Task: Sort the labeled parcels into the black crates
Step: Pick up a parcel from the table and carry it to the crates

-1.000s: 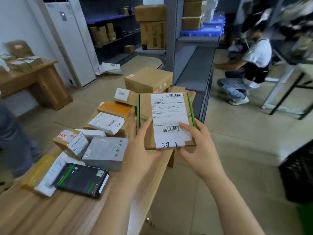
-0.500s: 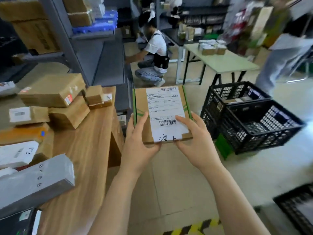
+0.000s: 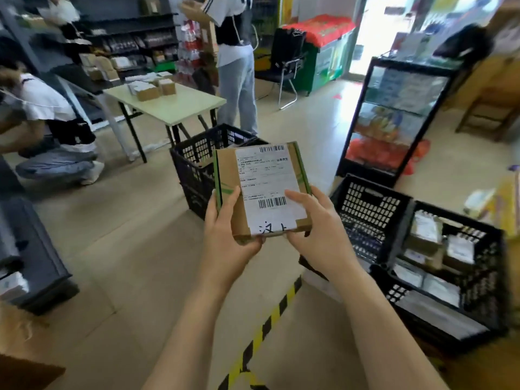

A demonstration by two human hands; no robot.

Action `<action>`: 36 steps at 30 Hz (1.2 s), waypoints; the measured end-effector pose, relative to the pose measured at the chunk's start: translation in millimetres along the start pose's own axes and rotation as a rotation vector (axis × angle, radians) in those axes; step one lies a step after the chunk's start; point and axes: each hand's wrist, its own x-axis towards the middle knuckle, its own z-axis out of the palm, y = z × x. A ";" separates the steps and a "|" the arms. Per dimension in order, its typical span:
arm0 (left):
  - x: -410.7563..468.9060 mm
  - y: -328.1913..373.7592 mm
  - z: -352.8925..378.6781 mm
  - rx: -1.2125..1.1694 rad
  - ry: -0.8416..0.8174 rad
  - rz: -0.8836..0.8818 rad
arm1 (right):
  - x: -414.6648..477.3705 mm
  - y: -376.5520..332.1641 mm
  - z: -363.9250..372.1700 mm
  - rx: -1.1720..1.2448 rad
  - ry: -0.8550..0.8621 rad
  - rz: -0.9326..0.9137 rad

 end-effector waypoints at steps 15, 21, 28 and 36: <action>54.6 103.1 257.7 -0.053 -0.587 0.277 | -36.5 160.7 -172.4 -0.149 0.417 0.498; 104.7 127.7 343.5 -0.078 -0.732 0.398 | -9.6 205.6 -210.6 -0.177 0.578 0.624; 165.4 170.0 429.1 -0.136 -0.904 0.479 | 38.3 248.6 -260.6 -0.168 0.745 0.737; 201.9 172.2 499.3 -0.147 -1.048 0.482 | 69.2 300.3 -276.3 -0.169 0.804 0.856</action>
